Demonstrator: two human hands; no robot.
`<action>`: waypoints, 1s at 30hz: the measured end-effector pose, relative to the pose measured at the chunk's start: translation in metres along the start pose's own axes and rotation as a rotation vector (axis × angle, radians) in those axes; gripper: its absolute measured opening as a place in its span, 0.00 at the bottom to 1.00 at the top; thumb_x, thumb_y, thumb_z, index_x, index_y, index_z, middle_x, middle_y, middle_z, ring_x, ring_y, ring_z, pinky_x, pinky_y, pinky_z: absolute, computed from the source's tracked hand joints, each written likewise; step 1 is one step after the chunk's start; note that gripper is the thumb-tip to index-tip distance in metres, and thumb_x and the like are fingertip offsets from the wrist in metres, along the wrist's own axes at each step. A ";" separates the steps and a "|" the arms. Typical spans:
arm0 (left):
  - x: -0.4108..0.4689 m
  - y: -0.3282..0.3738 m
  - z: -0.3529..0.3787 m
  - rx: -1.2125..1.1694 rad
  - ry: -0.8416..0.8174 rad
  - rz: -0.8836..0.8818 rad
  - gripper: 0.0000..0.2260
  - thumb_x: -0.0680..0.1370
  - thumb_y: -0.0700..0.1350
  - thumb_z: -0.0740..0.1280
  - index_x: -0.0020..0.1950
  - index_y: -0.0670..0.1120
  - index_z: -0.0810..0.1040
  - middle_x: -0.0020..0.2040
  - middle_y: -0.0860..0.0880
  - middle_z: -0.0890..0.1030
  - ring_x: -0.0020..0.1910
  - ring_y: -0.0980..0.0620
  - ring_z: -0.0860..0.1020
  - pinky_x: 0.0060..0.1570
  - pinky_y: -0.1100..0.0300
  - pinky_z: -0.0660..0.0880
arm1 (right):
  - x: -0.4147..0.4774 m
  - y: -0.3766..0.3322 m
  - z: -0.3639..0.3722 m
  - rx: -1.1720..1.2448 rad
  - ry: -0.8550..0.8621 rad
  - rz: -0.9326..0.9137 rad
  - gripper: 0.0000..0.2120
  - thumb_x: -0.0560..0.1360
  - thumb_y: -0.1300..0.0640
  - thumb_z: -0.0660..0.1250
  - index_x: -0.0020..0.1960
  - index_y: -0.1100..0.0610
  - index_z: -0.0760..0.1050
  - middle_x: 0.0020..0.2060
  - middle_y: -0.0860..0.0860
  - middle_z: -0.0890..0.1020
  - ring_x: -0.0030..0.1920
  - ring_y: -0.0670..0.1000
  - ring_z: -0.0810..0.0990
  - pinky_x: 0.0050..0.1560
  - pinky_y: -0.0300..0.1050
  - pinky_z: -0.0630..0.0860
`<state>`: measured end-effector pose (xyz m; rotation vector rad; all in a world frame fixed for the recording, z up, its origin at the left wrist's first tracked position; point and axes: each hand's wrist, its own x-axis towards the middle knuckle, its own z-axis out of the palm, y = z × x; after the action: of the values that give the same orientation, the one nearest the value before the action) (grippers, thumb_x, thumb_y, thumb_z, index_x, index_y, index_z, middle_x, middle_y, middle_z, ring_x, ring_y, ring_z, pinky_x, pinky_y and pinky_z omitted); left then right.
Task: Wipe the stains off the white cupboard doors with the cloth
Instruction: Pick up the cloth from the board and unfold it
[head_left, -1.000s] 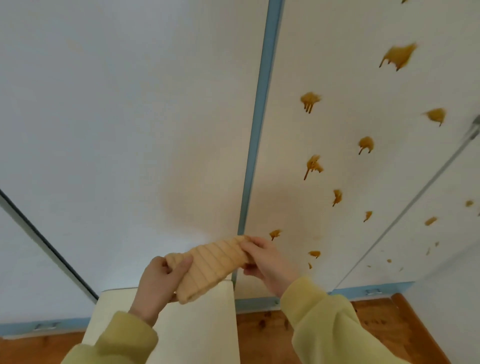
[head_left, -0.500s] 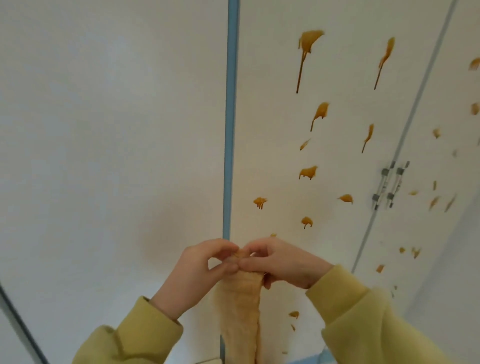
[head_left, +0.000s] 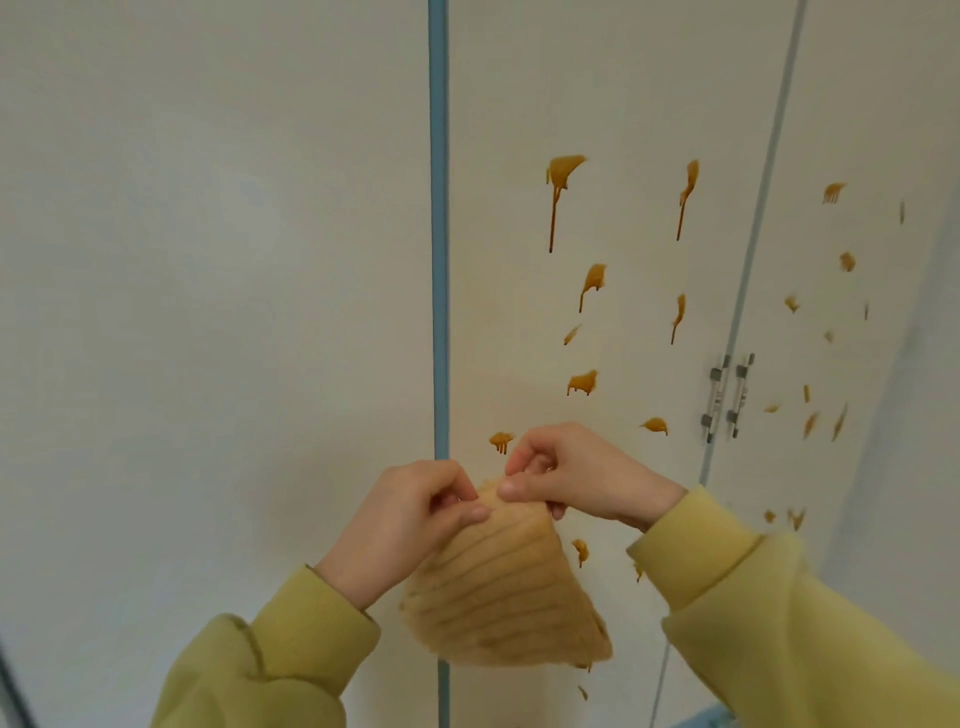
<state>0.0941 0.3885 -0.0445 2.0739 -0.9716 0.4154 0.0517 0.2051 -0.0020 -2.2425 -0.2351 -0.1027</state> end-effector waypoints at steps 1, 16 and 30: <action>0.001 0.003 -0.003 0.014 0.008 0.007 0.12 0.69 0.48 0.74 0.32 0.59 0.72 0.29 0.56 0.75 0.35 0.59 0.73 0.35 0.68 0.69 | -0.001 -0.003 -0.001 -0.023 0.023 -0.026 0.08 0.70 0.56 0.72 0.44 0.59 0.77 0.32 0.52 0.76 0.24 0.42 0.72 0.29 0.35 0.72; 0.041 0.053 -0.013 -0.064 -0.016 -0.010 0.08 0.69 0.47 0.74 0.42 0.50 0.76 0.31 0.56 0.73 0.29 0.62 0.70 0.31 0.71 0.65 | -0.012 -0.023 -0.011 0.217 0.310 -0.278 0.04 0.72 0.63 0.69 0.41 0.56 0.75 0.29 0.47 0.77 0.28 0.41 0.75 0.30 0.35 0.73; 0.083 0.105 0.003 0.029 0.199 0.115 0.05 0.73 0.48 0.68 0.46 0.49 0.82 0.40 0.49 0.73 0.40 0.59 0.70 0.42 0.70 0.65 | -0.054 0.035 -0.062 0.258 0.039 -0.007 0.20 0.71 0.47 0.67 0.60 0.54 0.73 0.51 0.48 0.82 0.52 0.45 0.80 0.55 0.43 0.75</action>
<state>0.0685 0.3038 0.0562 1.9649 -0.9727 0.6857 0.0062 0.1282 0.0017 -1.9818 -0.2218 -0.1135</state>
